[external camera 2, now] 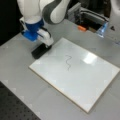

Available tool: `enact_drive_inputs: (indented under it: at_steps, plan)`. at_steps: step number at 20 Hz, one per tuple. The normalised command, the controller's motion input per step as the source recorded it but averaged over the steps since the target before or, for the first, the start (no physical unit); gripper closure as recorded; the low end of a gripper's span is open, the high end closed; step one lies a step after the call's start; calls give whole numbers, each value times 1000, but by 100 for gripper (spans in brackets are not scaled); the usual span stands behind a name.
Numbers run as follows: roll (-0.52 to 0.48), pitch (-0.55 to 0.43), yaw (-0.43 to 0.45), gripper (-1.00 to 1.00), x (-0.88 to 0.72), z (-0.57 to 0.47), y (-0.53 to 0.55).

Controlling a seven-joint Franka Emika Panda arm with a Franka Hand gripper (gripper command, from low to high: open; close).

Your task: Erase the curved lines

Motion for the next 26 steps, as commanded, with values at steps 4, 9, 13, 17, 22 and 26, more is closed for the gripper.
enact_drive_inputs:
  at_steps: [4, 9, 13, 17, 22, 26]
  plan:
    - [89, -146, 24, -100, 1, -96, -56]
    - [63, -152, 0, -100, -19, -94, -36]
    - [68, -148, -2, -100, -36, -105, -7]
    - [123, -156, -7, -100, -36, -152, 28]
    - [128, -173, -10, -100, -51, -180, 25]
    - [93, -165, 1, -100, -67, -123, 2]
